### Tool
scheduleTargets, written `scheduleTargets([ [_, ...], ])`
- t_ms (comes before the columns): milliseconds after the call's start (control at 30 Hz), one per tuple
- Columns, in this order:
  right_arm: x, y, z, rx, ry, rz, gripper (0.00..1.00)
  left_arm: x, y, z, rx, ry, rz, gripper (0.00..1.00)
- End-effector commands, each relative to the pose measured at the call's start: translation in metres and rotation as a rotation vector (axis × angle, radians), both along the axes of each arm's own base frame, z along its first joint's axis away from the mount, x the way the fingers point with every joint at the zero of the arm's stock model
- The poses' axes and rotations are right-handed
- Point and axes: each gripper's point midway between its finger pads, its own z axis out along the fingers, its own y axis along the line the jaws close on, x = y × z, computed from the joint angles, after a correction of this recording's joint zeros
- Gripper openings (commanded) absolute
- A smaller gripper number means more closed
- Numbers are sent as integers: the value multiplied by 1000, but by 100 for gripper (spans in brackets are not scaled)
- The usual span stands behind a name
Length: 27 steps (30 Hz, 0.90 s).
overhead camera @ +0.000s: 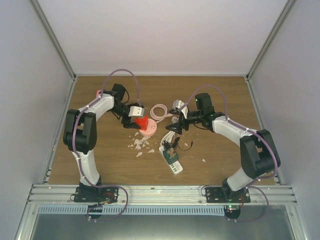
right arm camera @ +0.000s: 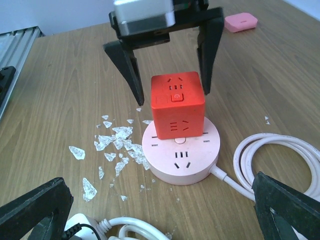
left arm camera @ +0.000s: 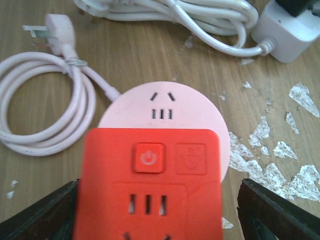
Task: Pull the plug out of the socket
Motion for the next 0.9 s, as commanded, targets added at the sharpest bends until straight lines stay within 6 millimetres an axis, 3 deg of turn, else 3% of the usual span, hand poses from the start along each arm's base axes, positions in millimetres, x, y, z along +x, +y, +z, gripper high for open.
scheduleTargets([
  [0,1,1,2,7,-47,22,100,-12,-6,-3,-24,-27,-34,80],
  [200,-9,12,-2,5,-75,65,100,-26,-2,-7,-22,-39,-24,61],
  [467,-26,39,-9,-7,-108,143,98,-48,3,0,-30,-51,-25,50],
  [867,-23,88,-32,-99,-134,147,66,-73,9,5,-66,-38,23,48],
])
